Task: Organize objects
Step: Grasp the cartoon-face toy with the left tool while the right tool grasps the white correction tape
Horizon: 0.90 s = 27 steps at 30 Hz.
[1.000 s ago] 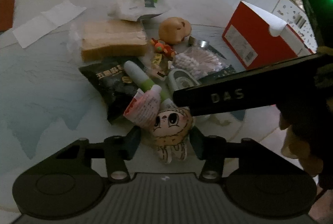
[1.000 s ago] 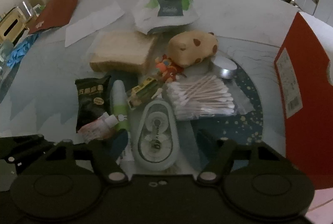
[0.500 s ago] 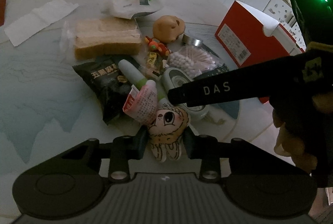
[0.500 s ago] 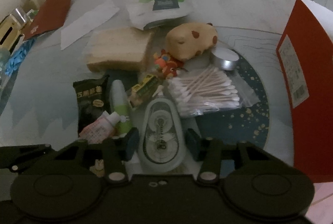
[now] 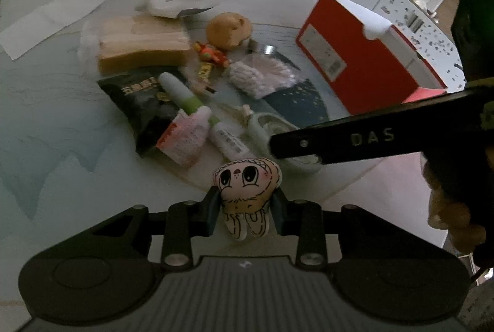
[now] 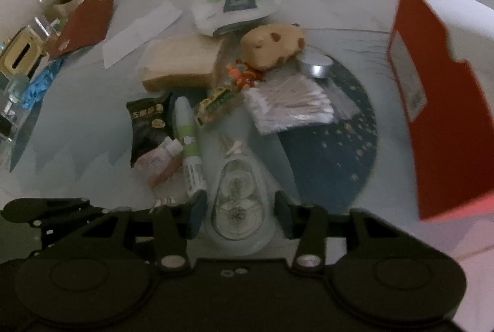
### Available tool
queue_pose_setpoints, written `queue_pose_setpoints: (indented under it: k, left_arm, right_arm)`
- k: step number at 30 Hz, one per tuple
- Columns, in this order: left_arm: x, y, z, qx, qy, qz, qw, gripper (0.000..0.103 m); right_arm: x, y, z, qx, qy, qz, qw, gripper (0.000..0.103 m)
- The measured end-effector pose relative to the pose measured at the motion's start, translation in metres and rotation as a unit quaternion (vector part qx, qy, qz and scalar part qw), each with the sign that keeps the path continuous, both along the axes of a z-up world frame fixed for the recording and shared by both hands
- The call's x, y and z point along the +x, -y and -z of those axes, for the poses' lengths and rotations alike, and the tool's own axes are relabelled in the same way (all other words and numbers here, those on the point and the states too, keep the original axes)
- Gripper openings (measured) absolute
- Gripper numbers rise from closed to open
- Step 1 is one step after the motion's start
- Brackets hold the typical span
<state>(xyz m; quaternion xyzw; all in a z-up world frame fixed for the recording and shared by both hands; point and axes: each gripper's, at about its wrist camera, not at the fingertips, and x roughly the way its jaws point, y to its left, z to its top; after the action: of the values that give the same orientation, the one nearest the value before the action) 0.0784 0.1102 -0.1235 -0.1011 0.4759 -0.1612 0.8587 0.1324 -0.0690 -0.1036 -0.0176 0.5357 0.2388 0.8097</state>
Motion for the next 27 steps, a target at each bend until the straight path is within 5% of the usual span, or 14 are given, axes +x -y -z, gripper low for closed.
queue_pose_setpoints:
  k: [1,6,9,11,13,27]
  left_arm:
    - [-0.002,0.001,-0.002,0.001,0.003,0.001,1.0,0.033]
    - [-0.005,0.008,-0.009,0.007,0.009,-0.004,0.9999,0.033]
    - [-0.006,0.01,-0.01,0.019,0.009,-0.02,0.9996,0.033]
    - [-0.01,0.007,-0.014,0.021,0.011,-0.038,0.999,0.033]
    - [-0.013,0.004,-0.017,0.027,0.015,-0.048,0.9984,0.033]
    - [-0.031,-0.022,-0.015,0.046,0.005,-0.113,0.9925,0.033]
  right_arm:
    - [-0.001,0.005,-0.002,0.005,-0.008,0.005,1.0,0.002]
    - [-0.008,0.013,0.0,-0.014,-0.011,-0.015,1.0,0.006]
    - [-0.015,0.016,-0.005,-0.002,0.004,-0.042,0.999,0.026]
    - [-0.02,0.015,-0.009,0.0,0.013,-0.069,0.998,0.054]
    - [-0.023,0.01,-0.01,-0.004,0.025,-0.094,0.995,0.065]
    - [-0.03,-0.027,0.021,-0.04,0.009,-0.157,0.987,0.063]
